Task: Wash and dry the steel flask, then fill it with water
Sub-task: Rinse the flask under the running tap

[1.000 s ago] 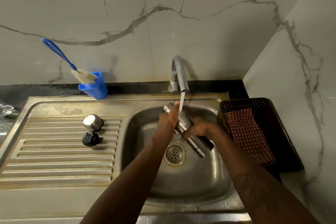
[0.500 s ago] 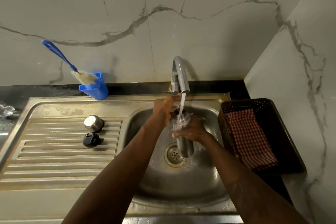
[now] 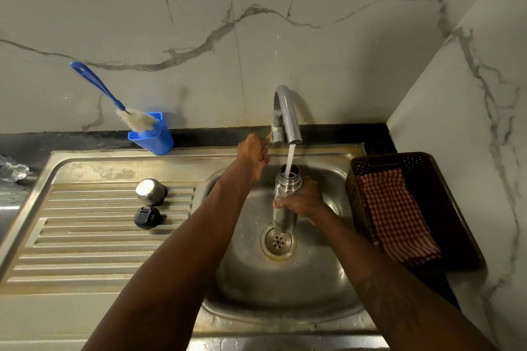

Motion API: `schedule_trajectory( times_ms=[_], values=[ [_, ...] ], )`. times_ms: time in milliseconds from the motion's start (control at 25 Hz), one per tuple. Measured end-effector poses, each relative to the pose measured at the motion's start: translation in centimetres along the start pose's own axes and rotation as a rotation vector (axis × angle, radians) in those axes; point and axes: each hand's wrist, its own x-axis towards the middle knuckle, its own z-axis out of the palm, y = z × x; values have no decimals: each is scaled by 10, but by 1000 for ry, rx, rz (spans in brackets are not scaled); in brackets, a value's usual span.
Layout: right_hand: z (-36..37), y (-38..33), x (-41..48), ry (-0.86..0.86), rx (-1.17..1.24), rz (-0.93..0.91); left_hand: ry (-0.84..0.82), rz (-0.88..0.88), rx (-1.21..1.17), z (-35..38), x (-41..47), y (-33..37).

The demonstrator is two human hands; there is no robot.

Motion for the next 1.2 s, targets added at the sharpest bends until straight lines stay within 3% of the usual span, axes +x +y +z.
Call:
schedule_trajectory(
  times_ms=[440,560,640,720,800,880,1000,1200],
  values=[
    [-8,-1,-5,-132,-161,-66,-16,85,-45,7,-4,-7],
    [-6,1,-7,-126,-84,-6,-155,281,329,13,-11,-2],
    [-6,0,-8,-167,-2,49,-270,322,499,10,-16,5],
    [-6,-2,-15,-254,90,154,-320,285,425,2,-25,6],
    [-7,-6,-23,-324,194,291,-233,229,398,-12,-31,-6],
    [-6,-5,-31,-381,340,428,-185,77,580,-31,-36,-26],
    [2,2,-37,-406,508,519,-279,-154,767,-51,-53,-54],
    [17,4,-49,-431,563,553,-253,-126,789,-68,-71,-62]
  ],
)
